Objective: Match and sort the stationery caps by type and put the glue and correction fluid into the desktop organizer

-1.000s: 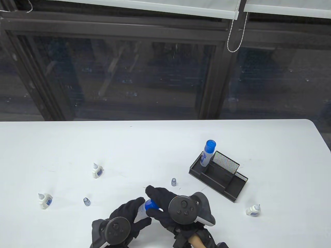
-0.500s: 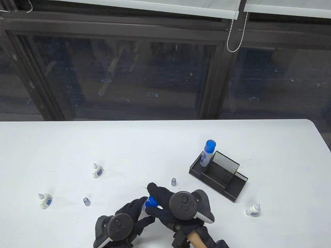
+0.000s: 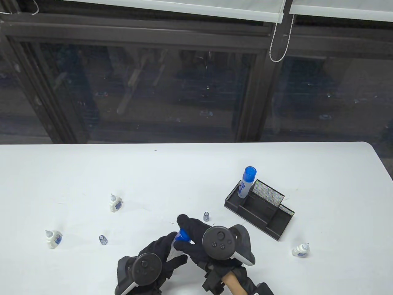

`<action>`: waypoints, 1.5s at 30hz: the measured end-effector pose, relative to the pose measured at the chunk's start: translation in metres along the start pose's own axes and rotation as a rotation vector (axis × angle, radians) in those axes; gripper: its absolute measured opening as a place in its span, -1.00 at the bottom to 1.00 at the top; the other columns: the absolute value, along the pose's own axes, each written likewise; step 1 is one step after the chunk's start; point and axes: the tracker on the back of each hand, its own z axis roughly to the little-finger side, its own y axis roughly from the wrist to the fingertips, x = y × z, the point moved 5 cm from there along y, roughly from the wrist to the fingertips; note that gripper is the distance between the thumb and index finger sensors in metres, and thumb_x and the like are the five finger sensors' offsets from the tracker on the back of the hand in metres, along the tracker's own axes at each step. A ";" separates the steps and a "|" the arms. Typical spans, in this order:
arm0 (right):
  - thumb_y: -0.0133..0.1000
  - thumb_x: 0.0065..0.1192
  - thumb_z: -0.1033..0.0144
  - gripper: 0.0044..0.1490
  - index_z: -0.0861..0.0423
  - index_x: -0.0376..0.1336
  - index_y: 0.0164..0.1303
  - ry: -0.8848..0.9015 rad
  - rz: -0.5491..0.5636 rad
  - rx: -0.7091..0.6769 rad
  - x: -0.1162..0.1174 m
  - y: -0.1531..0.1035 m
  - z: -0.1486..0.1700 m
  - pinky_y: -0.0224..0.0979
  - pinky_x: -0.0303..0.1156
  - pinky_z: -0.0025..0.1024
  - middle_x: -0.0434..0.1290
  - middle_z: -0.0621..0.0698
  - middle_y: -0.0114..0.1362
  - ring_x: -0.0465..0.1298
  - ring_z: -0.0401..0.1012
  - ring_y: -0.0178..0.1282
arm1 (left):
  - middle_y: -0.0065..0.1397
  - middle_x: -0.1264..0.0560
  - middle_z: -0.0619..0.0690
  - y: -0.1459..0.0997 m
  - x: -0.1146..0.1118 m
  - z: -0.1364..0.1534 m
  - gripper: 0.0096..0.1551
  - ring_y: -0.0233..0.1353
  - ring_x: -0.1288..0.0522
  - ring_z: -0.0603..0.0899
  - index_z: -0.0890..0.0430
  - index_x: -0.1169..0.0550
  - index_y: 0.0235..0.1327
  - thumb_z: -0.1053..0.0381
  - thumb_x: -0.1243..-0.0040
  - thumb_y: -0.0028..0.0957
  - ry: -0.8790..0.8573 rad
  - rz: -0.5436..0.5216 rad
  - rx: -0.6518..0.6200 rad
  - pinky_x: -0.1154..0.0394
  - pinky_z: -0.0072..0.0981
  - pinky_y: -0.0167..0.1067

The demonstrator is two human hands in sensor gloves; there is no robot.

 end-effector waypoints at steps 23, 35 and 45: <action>0.06 0.39 0.18 -0.10 0.08 0.12 0.61 -0.423 0.178 0.479 -0.066 0.062 0.146 0.45 0.45 -0.05 0.35 0.18 0.55 0.53 0.07 0.38 | 0.51 -0.55 0.02 -0.001 0.004 0.021 -0.16 0.42 -0.62 0.21 0.00 -0.41 0.54 -0.43 -0.15 0.09 0.023 0.027 0.057 -0.49 0.12 0.33; 0.07 0.35 0.16 -0.11 0.14 0.13 0.62 -0.427 0.093 0.522 -0.043 0.068 0.172 0.40 0.49 -0.05 0.37 0.24 0.53 0.56 0.08 0.33 | 0.51 -0.55 0.02 0.000 0.000 0.021 -0.17 0.42 -0.62 0.21 -0.01 -0.42 0.54 -0.43 -0.14 0.09 0.052 0.053 0.057 -0.49 0.12 0.33; 0.12 0.23 0.05 -0.12 0.08 0.10 0.65 -0.395 0.123 0.535 -0.050 0.067 0.169 0.45 0.43 -0.02 0.34 0.18 0.57 0.51 0.07 0.38 | 0.51 -0.55 0.03 0.000 0.000 0.022 -0.16 0.42 -0.62 0.21 -0.01 -0.41 0.54 -0.44 -0.14 0.08 0.058 0.060 0.064 -0.49 0.12 0.33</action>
